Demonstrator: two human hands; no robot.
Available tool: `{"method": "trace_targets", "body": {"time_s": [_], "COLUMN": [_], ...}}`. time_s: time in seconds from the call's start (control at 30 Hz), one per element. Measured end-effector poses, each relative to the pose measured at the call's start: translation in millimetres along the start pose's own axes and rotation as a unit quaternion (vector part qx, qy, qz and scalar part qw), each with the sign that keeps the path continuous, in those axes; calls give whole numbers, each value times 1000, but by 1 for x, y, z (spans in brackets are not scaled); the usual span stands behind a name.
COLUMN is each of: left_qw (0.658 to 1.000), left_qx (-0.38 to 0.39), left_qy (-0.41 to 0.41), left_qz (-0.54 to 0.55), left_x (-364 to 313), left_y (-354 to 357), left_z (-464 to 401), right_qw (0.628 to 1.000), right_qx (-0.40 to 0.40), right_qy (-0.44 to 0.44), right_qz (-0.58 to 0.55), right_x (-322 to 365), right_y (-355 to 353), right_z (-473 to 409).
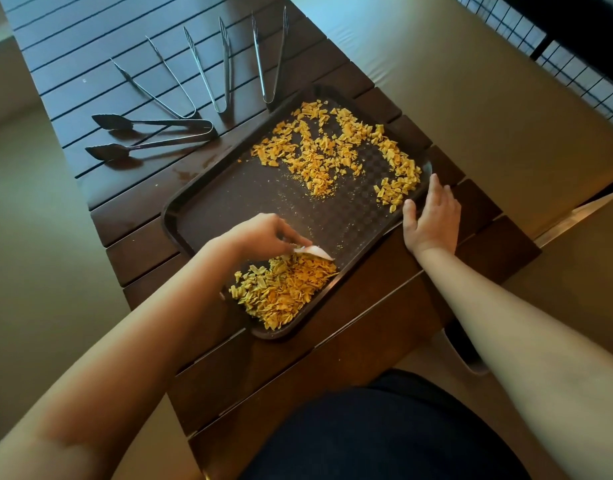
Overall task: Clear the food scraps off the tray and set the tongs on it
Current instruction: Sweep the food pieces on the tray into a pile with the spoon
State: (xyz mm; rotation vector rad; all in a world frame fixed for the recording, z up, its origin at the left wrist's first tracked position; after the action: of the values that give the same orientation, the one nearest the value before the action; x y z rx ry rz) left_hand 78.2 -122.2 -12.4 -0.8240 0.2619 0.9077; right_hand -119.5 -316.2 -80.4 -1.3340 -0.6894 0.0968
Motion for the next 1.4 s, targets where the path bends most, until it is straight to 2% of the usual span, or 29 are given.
{"method": "trace_targets", "body": {"time_s": [0.17,0.23,0.4,0.53,0.6,0.77,0.83,1.03,1.2,1.4], "left_qw": [992,991,995,999,999,984,979,983,991,993], "left_qx": [-118,-132,-96,-18,-13,-175,-196,-172,-105,-41], "left_qy": [28,29,22,10,11,26,30,29,83,72], "left_qz": [16,17,-9,-34,-38,32,40,63,-26,-88], "left_x": [-22,-30,-27,-20,-25,-52,-63,-89,-101,-81], "left_y": [-6,-3,4,1,-5,-26,-28,-20,-17,-21], "left_z": [-17,-25,-26,-14,-13,-43,-64,-106,-109,-85], "right_qw": [1000,1000,1000,1000,1000,1000,1000,1000,1000,1000], "right_qx": [3,4,5,12,15,19,18,17,17,11], "right_qy": [2,1,0,2,1,7,12,18,17,12], "right_qz": [0,-2,-7,-2,0,-7,-16,-15,-17,-16], "right_x": [0,-1,-1,-1,-1,-2,-2,-2,-2,-3], "right_y": [1,1,1,2,3,2,1,2,2,2], "right_z": [1,1,0,1,1,-1,-1,-1,-2,-3]}}
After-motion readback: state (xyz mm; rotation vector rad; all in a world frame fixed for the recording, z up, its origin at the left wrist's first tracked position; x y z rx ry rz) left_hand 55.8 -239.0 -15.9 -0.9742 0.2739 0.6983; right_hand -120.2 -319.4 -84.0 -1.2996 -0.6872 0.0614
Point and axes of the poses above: each hand's wrist, its own z-axis away from the middle knuckle, its own y-axis out of the palm, x = y × z, the point moved 2 cm from there along -z, towards the middle knuckle, and after that the axes turned 7 degrees about x, right-handed, at the moved point
